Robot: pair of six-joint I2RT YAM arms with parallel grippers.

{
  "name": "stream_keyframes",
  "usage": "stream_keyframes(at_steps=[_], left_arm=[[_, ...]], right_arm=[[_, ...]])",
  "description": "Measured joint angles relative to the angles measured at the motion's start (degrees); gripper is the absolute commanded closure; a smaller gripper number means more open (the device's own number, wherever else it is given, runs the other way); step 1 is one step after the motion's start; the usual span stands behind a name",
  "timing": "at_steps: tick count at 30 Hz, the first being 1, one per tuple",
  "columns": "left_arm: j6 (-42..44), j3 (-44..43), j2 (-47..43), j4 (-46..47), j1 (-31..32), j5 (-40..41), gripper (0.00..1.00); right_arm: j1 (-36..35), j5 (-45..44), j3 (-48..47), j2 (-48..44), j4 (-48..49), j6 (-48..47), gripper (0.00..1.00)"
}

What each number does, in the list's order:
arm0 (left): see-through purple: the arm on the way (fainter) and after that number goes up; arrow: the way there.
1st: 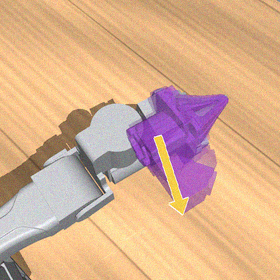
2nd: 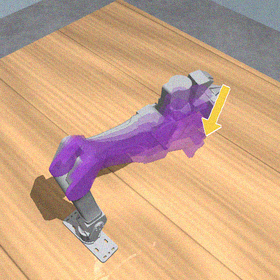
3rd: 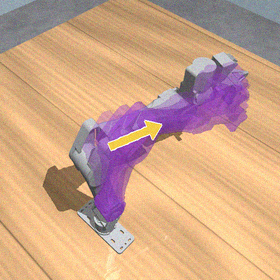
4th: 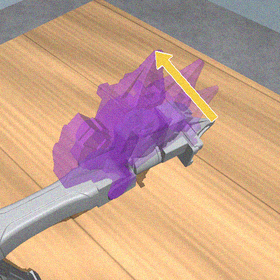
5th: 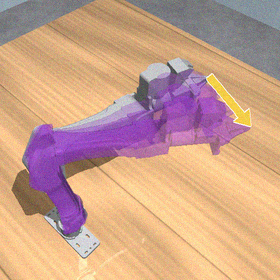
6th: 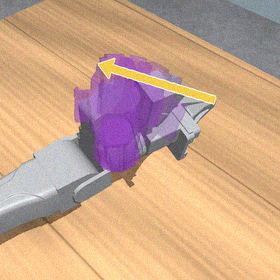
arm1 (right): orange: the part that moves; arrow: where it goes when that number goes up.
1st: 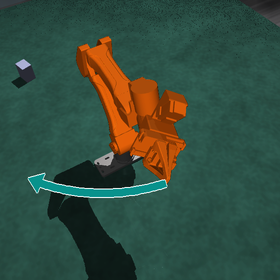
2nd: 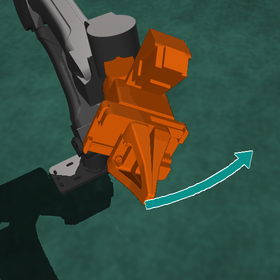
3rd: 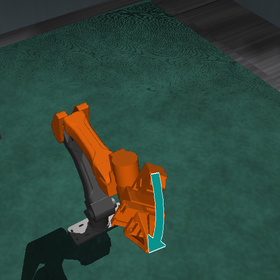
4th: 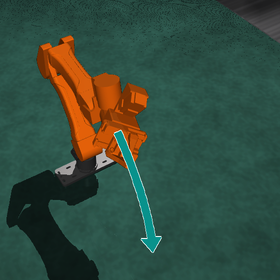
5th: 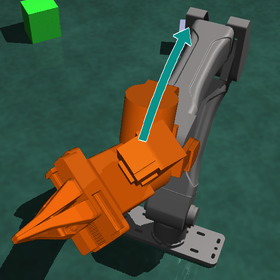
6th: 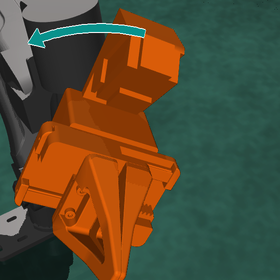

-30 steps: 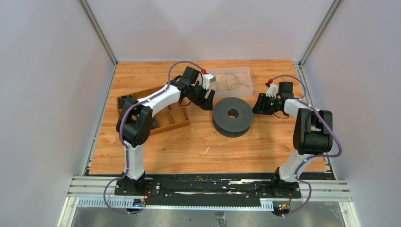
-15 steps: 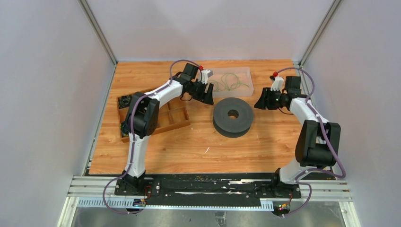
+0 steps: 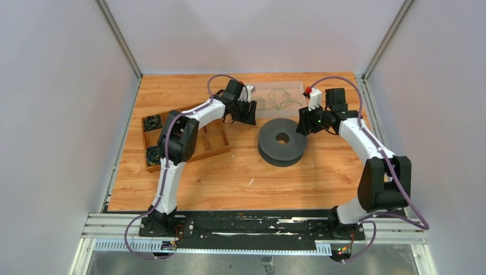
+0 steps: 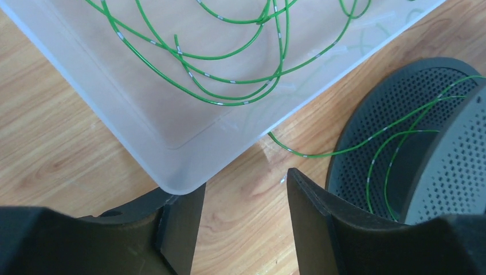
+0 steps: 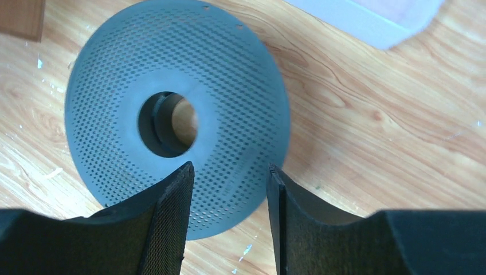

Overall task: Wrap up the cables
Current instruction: Place the cable reel at the center of the board, then wrap the cable around the cable reel.

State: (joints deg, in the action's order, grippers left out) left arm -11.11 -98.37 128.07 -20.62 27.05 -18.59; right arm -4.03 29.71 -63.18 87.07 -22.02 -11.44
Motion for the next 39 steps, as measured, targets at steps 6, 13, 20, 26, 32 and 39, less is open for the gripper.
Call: stream_keyframes(at_steps=[6,13,20,26,32,39], left_arm=[[-1.16,0.00,0.92,1.55,1.53,2.86,0.46],[-3.30,1.09,1.11,5.20,2.12,4.13,0.44],[-2.91,3.48,0.87,11.17,4.42,10.32,0.48],[-0.44,5.42,0.61,14.75,7.32,15.91,0.59],[2.40,8.39,-0.70,16.85,7.80,17.99,0.76],[5.03,9.92,-1.66,17.22,7.80,18.43,0.91]], right_arm=[[-9.18,-7.26,0.00,-2.19,-0.20,-4.46,0.51],[-15.13,-11.87,0.00,-1.86,-0.22,-7.50,0.51],[-17.55,-13.29,0.83,-1.07,0.52,-8.61,0.51],[-17.59,-13.31,2.71,-1.22,1.57,-8.61,0.51],[-17.59,-13.33,4.44,-2.67,1.77,-8.61,0.51],[-17.59,-13.33,4.57,-4.11,2.49,-8.61,0.51]])
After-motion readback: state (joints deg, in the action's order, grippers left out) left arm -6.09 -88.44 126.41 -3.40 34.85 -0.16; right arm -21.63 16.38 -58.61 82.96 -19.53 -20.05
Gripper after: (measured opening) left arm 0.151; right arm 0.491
